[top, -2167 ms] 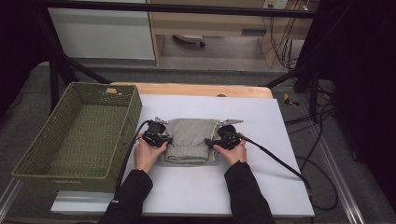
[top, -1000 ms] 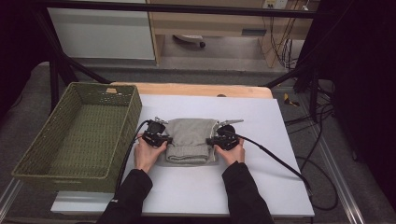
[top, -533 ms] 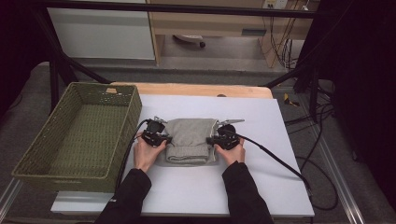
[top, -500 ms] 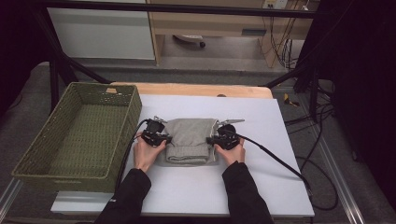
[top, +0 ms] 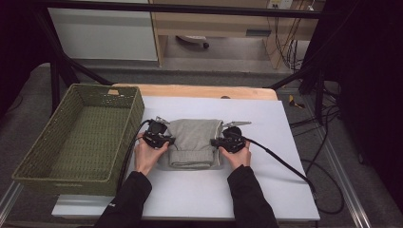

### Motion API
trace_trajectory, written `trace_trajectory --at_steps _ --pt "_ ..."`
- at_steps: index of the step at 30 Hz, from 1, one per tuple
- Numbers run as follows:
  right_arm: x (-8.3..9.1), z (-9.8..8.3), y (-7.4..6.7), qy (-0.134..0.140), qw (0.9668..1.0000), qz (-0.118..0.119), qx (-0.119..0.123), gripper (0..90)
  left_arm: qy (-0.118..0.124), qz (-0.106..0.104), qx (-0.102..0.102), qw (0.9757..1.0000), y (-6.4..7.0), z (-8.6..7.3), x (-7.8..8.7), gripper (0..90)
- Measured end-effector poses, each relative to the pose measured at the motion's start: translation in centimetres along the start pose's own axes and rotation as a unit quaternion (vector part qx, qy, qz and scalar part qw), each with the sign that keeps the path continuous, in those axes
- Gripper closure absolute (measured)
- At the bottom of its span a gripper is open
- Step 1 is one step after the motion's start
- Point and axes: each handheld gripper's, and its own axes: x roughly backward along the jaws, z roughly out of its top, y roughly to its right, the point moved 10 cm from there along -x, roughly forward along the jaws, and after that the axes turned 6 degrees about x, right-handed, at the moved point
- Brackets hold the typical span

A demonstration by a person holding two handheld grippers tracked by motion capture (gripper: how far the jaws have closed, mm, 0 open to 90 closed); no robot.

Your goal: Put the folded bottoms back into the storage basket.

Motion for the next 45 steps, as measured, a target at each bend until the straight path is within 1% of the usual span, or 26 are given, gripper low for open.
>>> trace_trajectory --at_steps 4,13,17,23,30,42,45 --pt "0.4 0.1 -0.2 0.004 1.0000 0.000 0.000 73.8 0.001 0.000 -0.003 1.0000 0.2 0.1 0.4 80.4" --pt "1.4 0.6 -0.5 0.019 0.9998 0.001 0.002 73.8 0.014 -0.004 -0.004 0.9999 0.7 0.5 1.4 80.4" --pt "1.9 0.7 -0.7 0.024 0.9997 0.002 0.003 73.8 0.016 -0.005 -0.010 0.9998 1.0 0.6 1.9 80.4" --pt "2.5 0.9 -1.0 0.032 0.9995 0.001 0.007 73.8 0.020 -0.006 -0.014 0.9997 1.2 0.7 2.4 80.4" --pt "3.2 1.1 -1.4 0.039 0.9992 0.005 0.009 73.7 0.024 -0.011 -0.016 0.9995 1.4 0.7 3.1 80.4" --pt "4.3 1.3 -2.3 0.046 0.9987 0.008 0.021 73.6 0.032 -0.019 -0.025 0.9990 1.9 0.7 4.4 80.4" --pt "4.5 1.5 -2.6 0.049 0.9985 0.008 0.025 73.4 0.033 -0.018 -0.027 0.9989 1.9 0.6 4.8 80.4"
